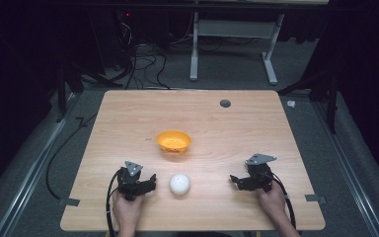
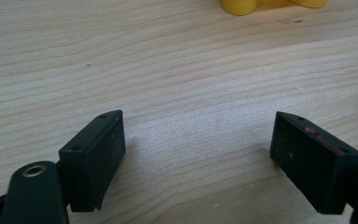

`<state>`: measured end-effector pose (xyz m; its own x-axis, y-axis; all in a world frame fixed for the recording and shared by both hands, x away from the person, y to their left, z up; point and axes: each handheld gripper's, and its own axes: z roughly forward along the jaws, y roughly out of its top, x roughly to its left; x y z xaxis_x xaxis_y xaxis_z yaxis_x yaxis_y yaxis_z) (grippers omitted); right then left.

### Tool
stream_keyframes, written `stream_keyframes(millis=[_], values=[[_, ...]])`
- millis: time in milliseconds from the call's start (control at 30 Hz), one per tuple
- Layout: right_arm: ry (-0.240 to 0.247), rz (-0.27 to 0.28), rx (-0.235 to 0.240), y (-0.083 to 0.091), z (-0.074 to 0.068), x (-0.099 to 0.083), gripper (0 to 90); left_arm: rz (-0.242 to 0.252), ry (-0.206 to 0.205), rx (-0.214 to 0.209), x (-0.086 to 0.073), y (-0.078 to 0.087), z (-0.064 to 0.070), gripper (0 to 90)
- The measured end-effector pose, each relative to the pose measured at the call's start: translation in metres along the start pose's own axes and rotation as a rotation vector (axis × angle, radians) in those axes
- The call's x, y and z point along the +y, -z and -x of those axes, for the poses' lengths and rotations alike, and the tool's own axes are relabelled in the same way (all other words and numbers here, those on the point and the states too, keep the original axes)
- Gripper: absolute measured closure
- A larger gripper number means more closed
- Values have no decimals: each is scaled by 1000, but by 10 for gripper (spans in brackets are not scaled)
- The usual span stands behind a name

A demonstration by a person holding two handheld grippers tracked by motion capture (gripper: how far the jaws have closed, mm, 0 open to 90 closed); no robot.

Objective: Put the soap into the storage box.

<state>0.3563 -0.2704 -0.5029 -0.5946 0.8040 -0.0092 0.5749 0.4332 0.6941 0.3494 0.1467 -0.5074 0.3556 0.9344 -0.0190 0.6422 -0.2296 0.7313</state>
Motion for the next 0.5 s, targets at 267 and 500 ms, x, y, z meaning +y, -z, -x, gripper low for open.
stream_keyframes(millis=[267,500], values=[[0,0,0,0,0,0,127,2,7,4,-1,0,1,185],[0,0,0,0,0,0,128,2,7,5,-1,0,1,185]])
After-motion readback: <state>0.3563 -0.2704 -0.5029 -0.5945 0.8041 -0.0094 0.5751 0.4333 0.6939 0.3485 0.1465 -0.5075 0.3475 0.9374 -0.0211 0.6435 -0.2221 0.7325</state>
